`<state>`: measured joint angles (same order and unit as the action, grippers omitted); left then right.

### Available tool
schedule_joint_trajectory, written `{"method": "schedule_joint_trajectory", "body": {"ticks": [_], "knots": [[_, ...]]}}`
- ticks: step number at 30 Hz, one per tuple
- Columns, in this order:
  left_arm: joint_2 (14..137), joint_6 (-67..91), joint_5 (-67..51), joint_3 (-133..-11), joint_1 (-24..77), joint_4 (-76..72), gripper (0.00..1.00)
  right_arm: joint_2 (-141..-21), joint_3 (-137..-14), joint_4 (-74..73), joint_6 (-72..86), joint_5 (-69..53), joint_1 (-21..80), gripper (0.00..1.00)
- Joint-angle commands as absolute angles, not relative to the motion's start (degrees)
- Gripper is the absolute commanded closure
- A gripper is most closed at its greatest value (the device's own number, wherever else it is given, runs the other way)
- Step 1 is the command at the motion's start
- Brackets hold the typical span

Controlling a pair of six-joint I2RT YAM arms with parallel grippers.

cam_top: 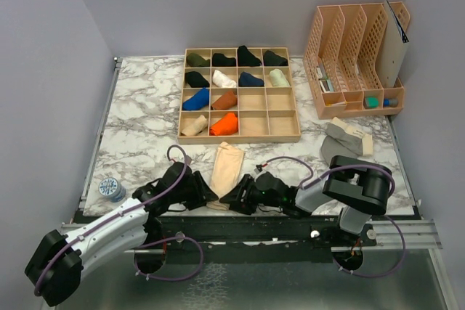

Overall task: Roll the underwear
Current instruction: Roll the underwear to the center of the board.

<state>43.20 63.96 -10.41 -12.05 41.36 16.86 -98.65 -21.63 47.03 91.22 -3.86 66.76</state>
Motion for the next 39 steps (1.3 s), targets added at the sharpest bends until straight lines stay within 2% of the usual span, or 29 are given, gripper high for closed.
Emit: {"method": "schedule_joint_trajectory", "body": {"ticks": [1, 6, 16, 20, 21, 25, 31, 35, 39], "knots": [[42.53, 65.54, -7.49, -9.68, 42.18, 19.71, 0.51, -100.7, -17.99, 36.62, 90.67, -0.79, 67.15, 0.47], [41.44, 65.71, -7.44, -9.52, 42.19, 19.84, 0.52, -101.16, -17.27, 39.91, 89.99, -1.66, 67.16, 0.48], [40.36, 65.79, -8.44, -9.23, 42.29, 19.78, 0.59, -103.91, -17.84, 42.27, 89.85, -2.59, 67.08, 0.63], [39.43, 66.28, -7.89, -9.31, 42.28, 19.81, 0.58, -105.45, -14.33, 48.37, 92.13, -2.3, 66.99, 0.75], [39.07, 66.53, -7.62, -9.34, 42.28, 19.97, 0.55, -106.25, -13.84, 50.32, 92.5, -2.66, 66.91, 0.83], [37.66, 67.46, -6.87, -9.54, 42.28, 21.35, 0.45, -110.65, -13.23, 58.26, 92.55, -5.44, 66.8, 0.98], [37.25, 68.58, -8.43, -8.04, 42.58, 23.22, 0.43, -112.69, -9.74, 64.43, 95.93, -3.61, 66.8, 1.0], [40.62, 68.05, -9.75, -7.34, 43.46, 23.84, 0.49, -113.08, -10.4, 64.63, 95.74, -4.37, 66.84, 1.0], [40.4, 68.26, -9.97, -6.99, 44.39, 23.8, 0.51, -114.19, -10.72, 65.32, 95.85, -4.92, 66.8, 1.0]]}}
